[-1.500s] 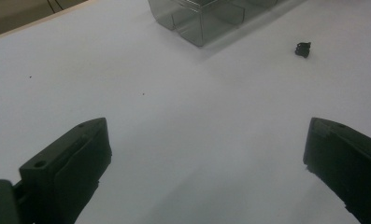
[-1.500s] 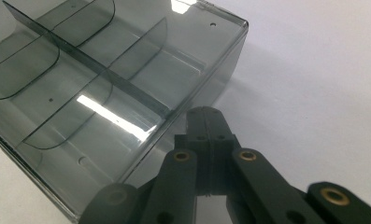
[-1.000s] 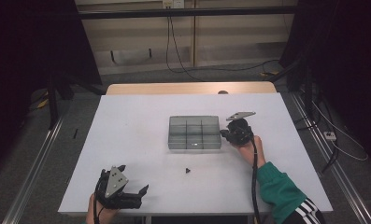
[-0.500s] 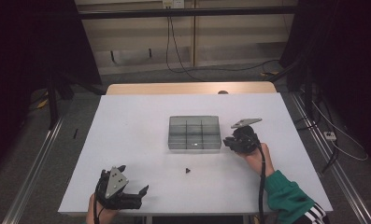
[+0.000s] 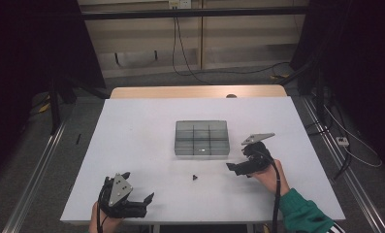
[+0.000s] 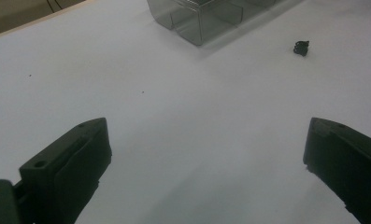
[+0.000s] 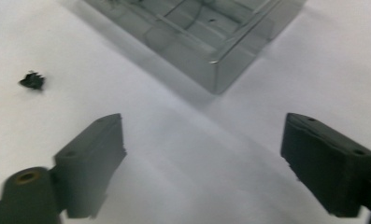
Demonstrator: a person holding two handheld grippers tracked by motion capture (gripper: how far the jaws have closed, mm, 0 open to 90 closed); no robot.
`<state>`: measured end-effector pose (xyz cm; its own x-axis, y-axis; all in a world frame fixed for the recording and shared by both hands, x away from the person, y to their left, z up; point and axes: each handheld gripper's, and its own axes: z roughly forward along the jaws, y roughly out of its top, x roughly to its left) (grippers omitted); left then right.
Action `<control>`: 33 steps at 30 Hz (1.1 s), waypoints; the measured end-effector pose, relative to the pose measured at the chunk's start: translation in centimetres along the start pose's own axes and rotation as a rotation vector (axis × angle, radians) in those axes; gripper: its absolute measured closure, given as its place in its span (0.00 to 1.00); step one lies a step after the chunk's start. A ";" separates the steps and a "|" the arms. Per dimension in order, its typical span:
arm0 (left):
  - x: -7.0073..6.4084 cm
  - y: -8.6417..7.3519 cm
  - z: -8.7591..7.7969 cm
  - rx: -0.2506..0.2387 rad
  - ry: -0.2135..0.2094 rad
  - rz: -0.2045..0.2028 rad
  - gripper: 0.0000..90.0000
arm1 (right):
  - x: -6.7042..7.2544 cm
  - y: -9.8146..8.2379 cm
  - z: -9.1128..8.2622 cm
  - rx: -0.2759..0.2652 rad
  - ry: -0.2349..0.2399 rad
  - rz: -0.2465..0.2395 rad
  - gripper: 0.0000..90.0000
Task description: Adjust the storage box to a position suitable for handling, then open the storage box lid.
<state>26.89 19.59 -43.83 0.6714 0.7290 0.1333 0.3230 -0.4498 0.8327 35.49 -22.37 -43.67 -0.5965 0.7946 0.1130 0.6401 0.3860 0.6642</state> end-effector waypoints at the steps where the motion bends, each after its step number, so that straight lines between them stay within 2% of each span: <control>1: 0.0 0.0 0.0 0.000 -0.001 -0.001 0.01 | 0.2 0.0 0.0 0.002 0.007 0.000 0.11; 6: -0.1 0.0 0.0 0.001 -0.003 0.002 0.01 | 0.7 -0.2 -0.2 -0.008 0.068 -0.012 0.00; 11: 0.0 0.0 0.0 0.001 0.000 0.008 0.01 | 0.8 -0.3 0.1 -0.007 0.107 -0.015 0.00; 23: -0.1 0.0 0.0 0.000 0.003 0.006 0.01 | 1.5 -0.2 0.2 -0.055 0.137 -0.032 0.00; 33: -0.2 0.0 0.0 0.004 0.004 0.010 0.01 | 2.5 0.0 0.4 -0.071 0.137 -0.055 0.00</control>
<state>26.76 19.49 -43.80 0.6718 0.7266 0.1443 0.3184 -0.4591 0.8294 34.25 -20.21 -43.71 -0.6934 0.6999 0.1712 0.5717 0.3898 0.7220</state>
